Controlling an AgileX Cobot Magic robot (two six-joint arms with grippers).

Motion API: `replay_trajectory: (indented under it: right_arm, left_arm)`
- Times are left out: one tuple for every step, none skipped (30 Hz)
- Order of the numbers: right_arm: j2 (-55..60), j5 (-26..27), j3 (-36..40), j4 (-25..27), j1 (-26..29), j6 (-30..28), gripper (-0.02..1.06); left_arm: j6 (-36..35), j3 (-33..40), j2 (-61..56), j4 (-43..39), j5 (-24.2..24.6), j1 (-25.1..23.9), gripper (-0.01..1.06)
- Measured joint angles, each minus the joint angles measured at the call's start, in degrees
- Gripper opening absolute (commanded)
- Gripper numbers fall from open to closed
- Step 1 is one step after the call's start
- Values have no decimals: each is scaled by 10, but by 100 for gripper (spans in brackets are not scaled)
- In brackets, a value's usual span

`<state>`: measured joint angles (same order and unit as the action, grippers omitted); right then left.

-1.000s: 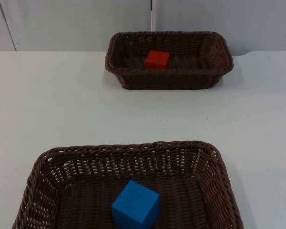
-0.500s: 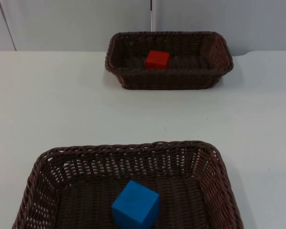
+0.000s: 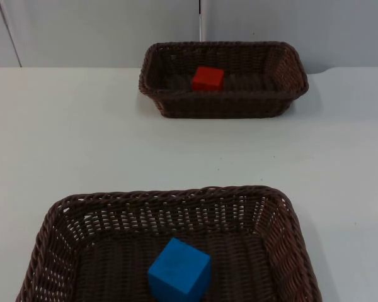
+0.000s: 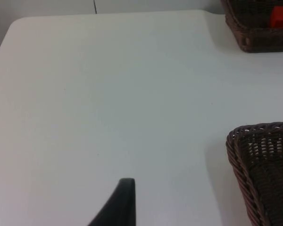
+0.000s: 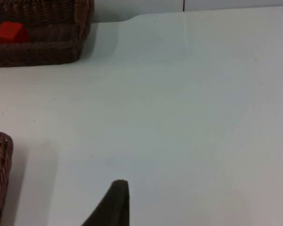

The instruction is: Pick up one cube with the left hand and place it into the upper basket. Pick up one cube with the right hand and place it into the lower basket.

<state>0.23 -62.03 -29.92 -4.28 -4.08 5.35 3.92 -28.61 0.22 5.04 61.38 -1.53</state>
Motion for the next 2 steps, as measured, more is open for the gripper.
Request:
replay_trajectory:
  right_arm:
    - [0,0,0,0,0,0,105]
    - [0,0,0,0,6,0,105]
  left_arm:
    - [0,0,0,0,0,0,105]
    - [0,0,0,0,0,0,105]
